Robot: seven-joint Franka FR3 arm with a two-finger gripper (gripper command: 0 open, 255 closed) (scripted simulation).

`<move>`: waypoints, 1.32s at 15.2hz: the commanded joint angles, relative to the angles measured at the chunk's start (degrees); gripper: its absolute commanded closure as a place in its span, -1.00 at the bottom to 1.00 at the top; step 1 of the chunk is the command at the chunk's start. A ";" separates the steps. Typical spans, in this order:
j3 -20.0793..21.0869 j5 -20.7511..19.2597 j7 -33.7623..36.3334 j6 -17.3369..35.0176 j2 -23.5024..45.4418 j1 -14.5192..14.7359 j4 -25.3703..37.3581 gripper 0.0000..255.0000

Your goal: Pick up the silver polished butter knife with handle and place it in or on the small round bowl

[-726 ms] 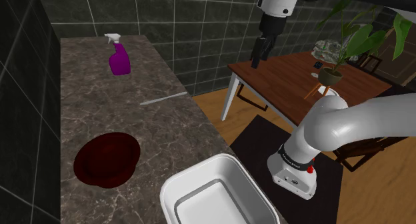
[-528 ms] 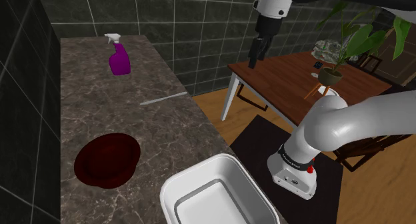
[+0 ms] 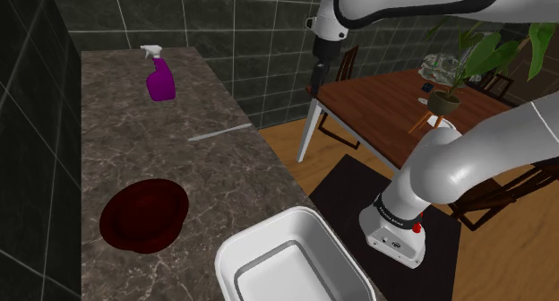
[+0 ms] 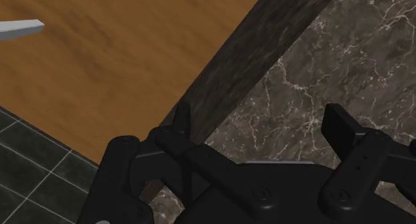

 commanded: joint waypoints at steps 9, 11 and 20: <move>-1.81 0.01 -16.23 12.96 21.21 3.44 8.76 -1.00; -1.71 0.29 -19.32 14.85 25.50 3.92 11.26 -1.00; 0.60 0.93 -31.73 20.39 44.20 5.30 24.93 -1.00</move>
